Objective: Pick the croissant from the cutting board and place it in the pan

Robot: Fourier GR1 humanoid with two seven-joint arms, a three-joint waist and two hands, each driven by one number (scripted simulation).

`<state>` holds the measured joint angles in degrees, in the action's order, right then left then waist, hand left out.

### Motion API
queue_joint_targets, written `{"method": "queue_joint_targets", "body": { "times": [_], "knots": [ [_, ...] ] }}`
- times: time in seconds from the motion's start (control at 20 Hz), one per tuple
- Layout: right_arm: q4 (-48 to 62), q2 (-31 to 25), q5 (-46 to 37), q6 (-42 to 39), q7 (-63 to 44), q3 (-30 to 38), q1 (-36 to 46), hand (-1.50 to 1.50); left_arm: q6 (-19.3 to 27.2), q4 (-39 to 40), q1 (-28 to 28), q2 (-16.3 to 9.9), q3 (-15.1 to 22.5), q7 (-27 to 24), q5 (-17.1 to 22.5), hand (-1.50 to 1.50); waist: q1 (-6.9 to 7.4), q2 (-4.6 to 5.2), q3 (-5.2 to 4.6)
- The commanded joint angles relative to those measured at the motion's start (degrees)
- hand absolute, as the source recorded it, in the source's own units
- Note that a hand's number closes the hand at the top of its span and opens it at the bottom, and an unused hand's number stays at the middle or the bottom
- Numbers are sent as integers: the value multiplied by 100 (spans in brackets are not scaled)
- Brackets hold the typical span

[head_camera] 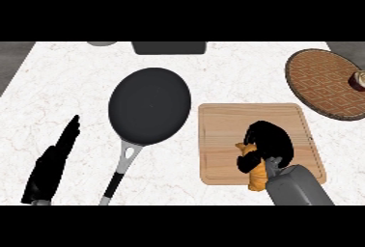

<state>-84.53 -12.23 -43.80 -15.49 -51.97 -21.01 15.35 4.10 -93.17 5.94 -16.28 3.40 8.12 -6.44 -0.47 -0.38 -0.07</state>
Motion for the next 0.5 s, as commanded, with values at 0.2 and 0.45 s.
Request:
{"method": "queue_joint_targets", "body": {
  "times": [0.2,0.45],
  "knots": [
    [-1314,-555,-1662,1283,322,-388,669,150,-99,51,-34,1,-43,-4,73,0,-3,-9,2],
    [-916,-88,-2221,1831,627,-659,1214,150,-202,105,-129,-56,-98,-45,44,0,111,44,7]
  ]
}}
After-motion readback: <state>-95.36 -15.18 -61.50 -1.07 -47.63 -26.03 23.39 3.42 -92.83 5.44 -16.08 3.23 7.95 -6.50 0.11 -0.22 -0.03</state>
